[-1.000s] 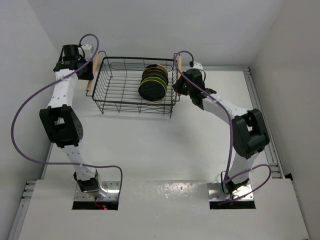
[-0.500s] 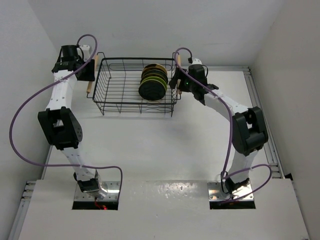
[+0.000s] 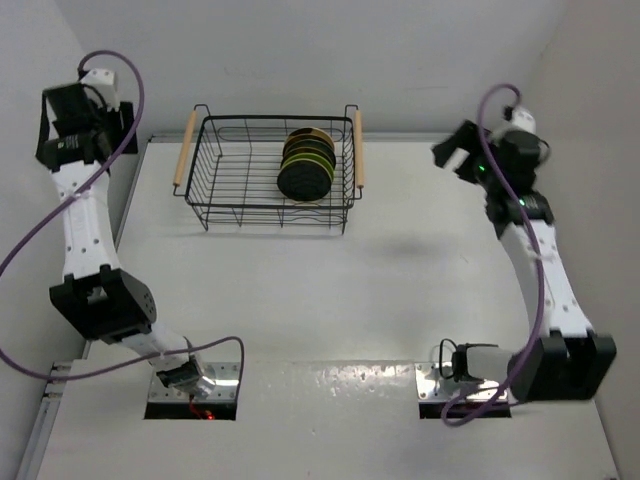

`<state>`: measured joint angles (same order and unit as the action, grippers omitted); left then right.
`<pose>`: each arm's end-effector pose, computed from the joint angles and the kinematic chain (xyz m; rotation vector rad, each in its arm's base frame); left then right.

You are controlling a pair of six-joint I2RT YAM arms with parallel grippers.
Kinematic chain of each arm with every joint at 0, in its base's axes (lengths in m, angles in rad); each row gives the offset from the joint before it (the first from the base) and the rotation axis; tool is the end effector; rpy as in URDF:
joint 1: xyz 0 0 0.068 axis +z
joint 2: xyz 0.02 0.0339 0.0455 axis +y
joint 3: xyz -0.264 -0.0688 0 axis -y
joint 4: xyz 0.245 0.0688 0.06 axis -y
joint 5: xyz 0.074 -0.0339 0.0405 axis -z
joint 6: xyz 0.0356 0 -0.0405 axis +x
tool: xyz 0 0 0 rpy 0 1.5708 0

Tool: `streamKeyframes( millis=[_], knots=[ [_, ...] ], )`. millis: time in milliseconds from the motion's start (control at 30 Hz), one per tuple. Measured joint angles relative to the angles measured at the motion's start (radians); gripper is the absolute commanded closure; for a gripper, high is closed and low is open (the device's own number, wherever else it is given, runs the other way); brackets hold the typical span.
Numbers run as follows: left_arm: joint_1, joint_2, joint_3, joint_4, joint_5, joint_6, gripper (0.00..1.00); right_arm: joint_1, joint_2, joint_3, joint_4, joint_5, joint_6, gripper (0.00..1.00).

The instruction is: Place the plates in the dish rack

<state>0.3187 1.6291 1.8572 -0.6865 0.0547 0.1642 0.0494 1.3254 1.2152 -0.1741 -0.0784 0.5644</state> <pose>0.3413 0.1105 0.4424 -0.1227 2.0337 0.2487 0.3106 0.0181 0.3716 0.4260 1.8351 0.4969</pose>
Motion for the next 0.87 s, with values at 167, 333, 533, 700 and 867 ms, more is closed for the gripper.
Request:
streamKeyframes(
  millis=[167,333,533,700,867],
  knots=[
    [0.137,-0.133,-0.231,0.011,-0.012,0.014,0.32,-0.164,-0.248,-0.216,-0.134,0.021,-0.001,0.0],
    [0.209,-0.148,-0.479,-0.014,0.026,0.011,0.33,-0.218,-0.262,-0.338,-0.301,0.017,0.008,0.0],
    [0.248,-0.173,-0.593,-0.023,0.068,0.005,0.33,-0.231,-0.254,-0.347,-0.414,0.025,0.06,0.0],
    [0.259,-0.237,-0.612,-0.008,0.082,0.003,0.33,-0.231,-0.258,-0.347,-0.452,0.032,0.078,0.0],
    [0.259,-0.254,-0.612,0.002,0.107,0.003,0.33,-0.231,-0.298,-0.347,-0.464,0.043,0.085,0.0]
  ],
)
